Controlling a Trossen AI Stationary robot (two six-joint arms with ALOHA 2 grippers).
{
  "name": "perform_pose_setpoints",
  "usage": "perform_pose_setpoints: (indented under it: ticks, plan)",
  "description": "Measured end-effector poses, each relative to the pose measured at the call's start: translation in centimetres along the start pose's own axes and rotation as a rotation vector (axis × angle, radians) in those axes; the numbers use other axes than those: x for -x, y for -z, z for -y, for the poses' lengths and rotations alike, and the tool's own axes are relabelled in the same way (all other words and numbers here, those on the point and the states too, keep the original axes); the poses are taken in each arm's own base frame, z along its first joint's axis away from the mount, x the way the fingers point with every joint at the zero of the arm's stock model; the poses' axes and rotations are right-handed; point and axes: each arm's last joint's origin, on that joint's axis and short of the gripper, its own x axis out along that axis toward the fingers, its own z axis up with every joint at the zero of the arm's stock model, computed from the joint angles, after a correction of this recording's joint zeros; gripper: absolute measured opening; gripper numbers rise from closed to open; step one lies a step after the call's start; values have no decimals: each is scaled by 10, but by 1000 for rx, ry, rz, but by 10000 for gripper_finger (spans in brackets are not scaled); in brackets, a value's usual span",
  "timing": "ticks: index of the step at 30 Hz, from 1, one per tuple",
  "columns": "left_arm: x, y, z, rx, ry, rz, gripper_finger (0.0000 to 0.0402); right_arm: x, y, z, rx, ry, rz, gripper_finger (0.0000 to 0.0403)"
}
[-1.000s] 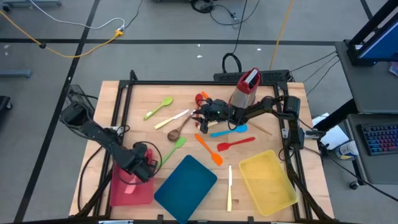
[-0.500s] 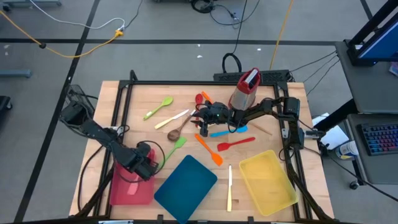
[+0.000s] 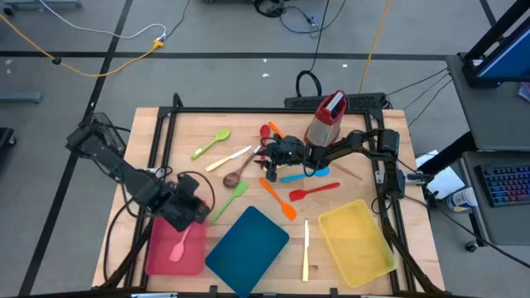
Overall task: Pick & Place Kitchen Items
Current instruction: Put the green serving spoon into blue bin
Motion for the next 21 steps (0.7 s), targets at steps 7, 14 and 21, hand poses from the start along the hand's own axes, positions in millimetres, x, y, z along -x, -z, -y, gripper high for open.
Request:
perform_pose_setpoints:
  ticks: [7, 14, 21]
  plan:
    - [6, -32, -12, -227, -63, 294, 116, 0, 0, -4, -33, -10, 1, 130]
    - [-11, -79, -29, -325, -275, 313, 129, -2, -1, -22, 43, -49, 7, 137]
    - [-25, -120, -57, -352, -382, 180, 156, -2, -1, -37, 80, 13, 9, 185]
